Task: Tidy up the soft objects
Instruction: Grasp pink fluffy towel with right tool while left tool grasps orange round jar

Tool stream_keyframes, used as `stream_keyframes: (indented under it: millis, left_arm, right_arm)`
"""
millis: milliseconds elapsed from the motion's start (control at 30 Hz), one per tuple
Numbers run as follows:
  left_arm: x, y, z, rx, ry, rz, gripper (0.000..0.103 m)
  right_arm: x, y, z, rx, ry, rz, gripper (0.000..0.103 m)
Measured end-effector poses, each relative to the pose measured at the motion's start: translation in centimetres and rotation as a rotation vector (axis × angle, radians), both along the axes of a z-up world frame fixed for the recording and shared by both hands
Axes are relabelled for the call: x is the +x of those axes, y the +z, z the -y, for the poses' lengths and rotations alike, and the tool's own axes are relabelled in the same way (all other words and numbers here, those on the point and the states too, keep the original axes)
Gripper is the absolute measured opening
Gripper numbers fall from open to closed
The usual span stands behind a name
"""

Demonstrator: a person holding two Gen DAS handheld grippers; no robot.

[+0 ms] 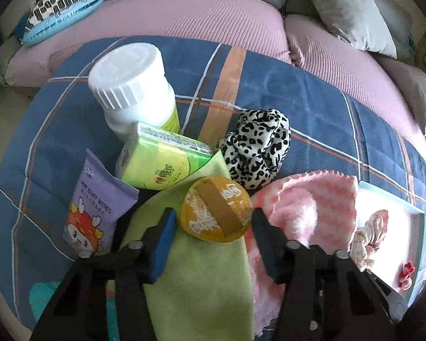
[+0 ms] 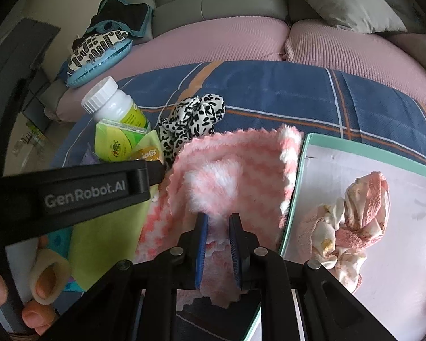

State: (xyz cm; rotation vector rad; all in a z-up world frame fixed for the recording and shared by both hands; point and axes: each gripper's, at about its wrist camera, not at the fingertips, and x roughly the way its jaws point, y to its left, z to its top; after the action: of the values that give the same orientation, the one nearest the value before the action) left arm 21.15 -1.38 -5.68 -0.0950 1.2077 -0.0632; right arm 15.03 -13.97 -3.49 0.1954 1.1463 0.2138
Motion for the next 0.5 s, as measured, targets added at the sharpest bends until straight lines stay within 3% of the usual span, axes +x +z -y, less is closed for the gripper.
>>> stream_keyframes:
  millis: [500]
  left_arm:
    - [-0.6,1.5,-1.6,-0.020,0.066,0.035,0.051]
  right_arm:
    - [0.0,0.1,0.1,0.036,0.005,0.005,0.019]
